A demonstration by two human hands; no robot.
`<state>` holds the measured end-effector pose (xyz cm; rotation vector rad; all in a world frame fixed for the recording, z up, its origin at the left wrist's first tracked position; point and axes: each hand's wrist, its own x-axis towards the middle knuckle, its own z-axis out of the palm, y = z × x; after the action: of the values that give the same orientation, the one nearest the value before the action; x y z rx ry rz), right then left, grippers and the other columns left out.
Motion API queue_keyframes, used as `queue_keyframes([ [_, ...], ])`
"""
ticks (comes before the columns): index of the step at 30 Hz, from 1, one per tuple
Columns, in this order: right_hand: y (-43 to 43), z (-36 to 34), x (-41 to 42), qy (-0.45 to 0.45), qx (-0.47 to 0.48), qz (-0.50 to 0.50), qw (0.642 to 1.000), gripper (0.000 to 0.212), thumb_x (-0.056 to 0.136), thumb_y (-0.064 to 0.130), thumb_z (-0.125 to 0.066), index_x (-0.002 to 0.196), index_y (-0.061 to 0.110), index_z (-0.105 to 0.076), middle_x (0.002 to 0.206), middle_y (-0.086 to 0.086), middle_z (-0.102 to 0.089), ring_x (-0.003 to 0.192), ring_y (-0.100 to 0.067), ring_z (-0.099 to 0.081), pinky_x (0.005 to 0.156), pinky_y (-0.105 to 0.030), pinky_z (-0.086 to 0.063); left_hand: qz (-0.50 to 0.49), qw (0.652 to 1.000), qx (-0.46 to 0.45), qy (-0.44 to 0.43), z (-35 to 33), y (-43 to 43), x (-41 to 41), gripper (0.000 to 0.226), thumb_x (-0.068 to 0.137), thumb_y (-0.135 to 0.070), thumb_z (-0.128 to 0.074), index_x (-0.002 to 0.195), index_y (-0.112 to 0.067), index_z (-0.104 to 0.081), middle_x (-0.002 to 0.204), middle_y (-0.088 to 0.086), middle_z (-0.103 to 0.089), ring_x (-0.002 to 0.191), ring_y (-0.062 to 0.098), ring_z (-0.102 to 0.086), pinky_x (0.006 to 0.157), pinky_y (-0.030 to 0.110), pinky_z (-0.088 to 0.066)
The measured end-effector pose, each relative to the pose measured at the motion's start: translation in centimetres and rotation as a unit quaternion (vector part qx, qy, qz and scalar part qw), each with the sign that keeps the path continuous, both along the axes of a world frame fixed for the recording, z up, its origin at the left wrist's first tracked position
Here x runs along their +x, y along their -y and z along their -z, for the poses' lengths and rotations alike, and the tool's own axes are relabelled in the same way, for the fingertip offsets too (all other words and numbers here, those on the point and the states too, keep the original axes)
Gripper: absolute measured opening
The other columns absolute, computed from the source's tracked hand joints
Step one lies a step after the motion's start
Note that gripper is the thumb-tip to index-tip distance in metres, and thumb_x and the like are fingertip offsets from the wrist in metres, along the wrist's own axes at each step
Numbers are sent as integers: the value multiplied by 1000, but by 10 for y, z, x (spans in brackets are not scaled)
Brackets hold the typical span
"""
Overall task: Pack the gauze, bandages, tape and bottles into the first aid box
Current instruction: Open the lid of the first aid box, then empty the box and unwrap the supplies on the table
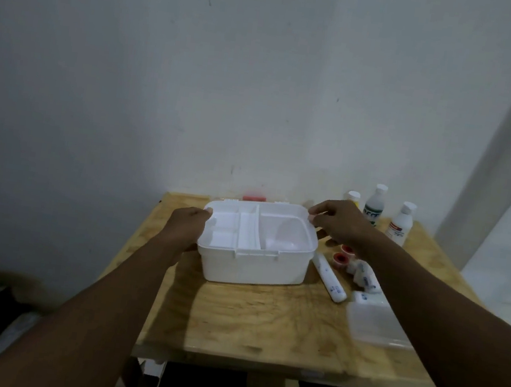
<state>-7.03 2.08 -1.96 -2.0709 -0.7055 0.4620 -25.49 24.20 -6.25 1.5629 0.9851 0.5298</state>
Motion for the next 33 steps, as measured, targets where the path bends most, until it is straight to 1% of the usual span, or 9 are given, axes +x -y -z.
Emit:
queue_keyframes([
  [4,6,-1,-10,14,5,-11,1000,24,91,12,-64,114,8,-65,95,-11,-72,74,-20,-73,54,-29,-55,-15,1000,14,-5,-3,0,0,33,98,-33,-59,120,-8,-65,100,7,-64,92,28,-62,69,34,-53],
  [7,4,1,-14,10,9,1,1000,24,91,9,-64,115,7,-64,100,-15,-71,76,-22,-73,61,-35,-61,-18,1000,24,-9,-5,-1,0,35,98,-33,-60,121,-7,-66,110,11,-65,98,31,-63,66,33,-53],
  [15,1,1,-13,1,4,9,1000,23,91,7,-63,113,6,-64,101,-15,-71,79,-25,-74,67,-42,-63,-25,999,34,3,-3,2,-2,27,97,-33,-59,111,-12,-70,108,9,-67,94,29,-64,59,30,-51],
  [19,3,1,-14,-14,10,6,1000,24,91,9,-64,115,7,-63,103,-14,-70,81,-25,-74,67,-42,-63,-39,998,49,4,0,0,-1,22,94,-37,-62,83,-19,-70,99,8,-71,94,31,-67,74,40,-60],
  [21,5,1,-14,-19,14,3,1000,24,92,11,-64,116,8,-62,103,-13,-71,82,-25,-74,68,-42,-63,-57,994,90,-13,0,1,-2,28,93,-41,-62,86,-16,-73,95,6,-72,94,30,-67,83,47,-60],
  [24,9,2,-14,-4,6,-15,1000,23,94,20,-63,116,12,-61,101,-11,-71,81,-24,-74,67,-40,-63,-82,986,144,-35,-2,5,-6,32,95,-41,-58,92,-14,-75,87,0,-69,89,26,-65,84,45,-59],
  [28,30,-3,-9,41,-60,-53,996,20,94,27,-62,108,12,-65,94,-9,-73,74,-20,-72,62,-36,-60,-81,988,133,-21,-5,11,-7,28,97,-36,-57,84,-15,-69,78,-2,-63,86,27,-63,66,34,-57],
  [30,48,-10,-5,51,-133,-89,986,14,91,25,-64,100,15,-69,91,-6,-74,71,-17,-70,56,-30,-55,-82,988,129,-19,-7,12,-7,30,97,-35,-57,72,-19,-64,75,-2,-60,86,28,-63,61,31,-55],
  [33,73,-19,-4,55,-308,-147,938,17,83,26,-72,99,20,-71,92,0,-74,76,-13,-69,61,-28,-54,-81,991,108,-14,-9,13,-8,30,95,-34,-59,67,-24,-61,77,-2,-60,88,30,-63,71,41,-61],
])
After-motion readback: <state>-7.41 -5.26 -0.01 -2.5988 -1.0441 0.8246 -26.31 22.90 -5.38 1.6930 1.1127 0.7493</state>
